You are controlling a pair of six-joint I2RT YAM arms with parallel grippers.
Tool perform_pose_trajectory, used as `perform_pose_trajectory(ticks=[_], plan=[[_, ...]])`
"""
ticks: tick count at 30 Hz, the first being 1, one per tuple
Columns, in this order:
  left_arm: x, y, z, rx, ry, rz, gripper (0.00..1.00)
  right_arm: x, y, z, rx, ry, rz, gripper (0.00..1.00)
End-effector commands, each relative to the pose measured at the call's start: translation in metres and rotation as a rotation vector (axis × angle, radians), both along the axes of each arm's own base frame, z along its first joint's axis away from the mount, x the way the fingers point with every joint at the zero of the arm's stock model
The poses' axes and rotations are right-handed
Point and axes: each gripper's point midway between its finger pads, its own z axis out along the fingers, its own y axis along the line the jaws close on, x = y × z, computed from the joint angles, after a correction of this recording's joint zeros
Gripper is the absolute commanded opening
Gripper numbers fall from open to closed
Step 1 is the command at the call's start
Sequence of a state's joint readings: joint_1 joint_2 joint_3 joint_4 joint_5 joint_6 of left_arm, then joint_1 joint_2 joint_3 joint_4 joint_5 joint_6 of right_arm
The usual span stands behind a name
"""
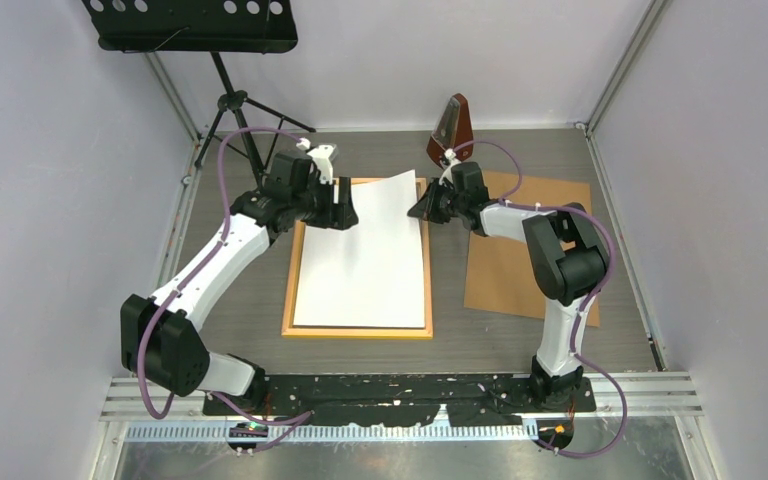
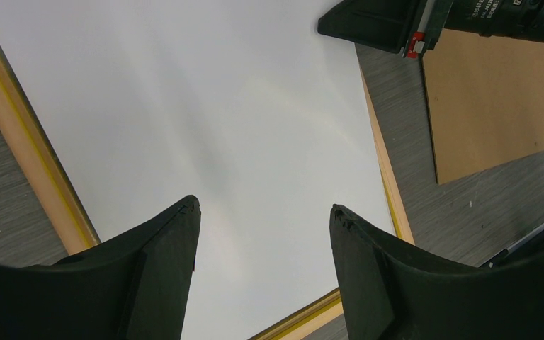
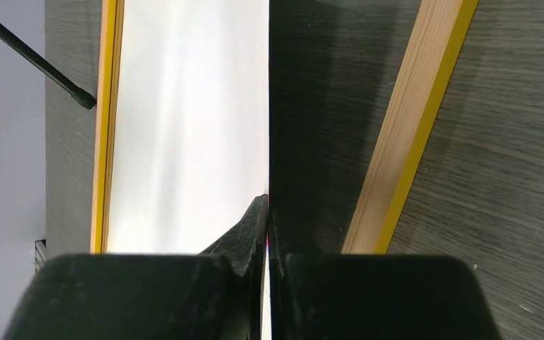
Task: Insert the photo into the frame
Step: Turn over the photo from the photo frame.
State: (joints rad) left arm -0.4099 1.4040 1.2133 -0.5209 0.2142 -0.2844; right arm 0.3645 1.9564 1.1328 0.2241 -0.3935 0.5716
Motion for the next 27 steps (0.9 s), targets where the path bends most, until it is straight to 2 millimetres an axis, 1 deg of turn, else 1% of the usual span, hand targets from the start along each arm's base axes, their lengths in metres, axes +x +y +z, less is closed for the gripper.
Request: perform_pose_trajectory(ticks=[1, 3, 13, 19, 27], plan=[[0.002, -0.002, 0.013, -0.032, -0.041, -0.006, 0.67, 0.016, 0.008, 0.038, 0.038, -0.111, -0.004, 0.06], [0.003, -0.002, 0.012, -0.033, -0.038, -0.004, 0.67, 0.016, 0.008, 0.034, 0.036, -0.103, -0.003, 0.06], [0.003, -0.004, 0.012, -0.039, -0.033, -0.006, 0.67, 0.017, 0.01, 0.027, 0.023, -0.086, 0.003, 0.06], [0.003, -0.003, 0.013, -0.038, -0.037, -0.005, 0.67, 0.017, 0.013, 0.027, 0.032, -0.078, 0.002, 0.06], [0.002, -0.003, 0.013, -0.042, -0.036, -0.005, 0.67, 0.015, 0.012, 0.026, 0.031, -0.07, -0.009, 0.06]])
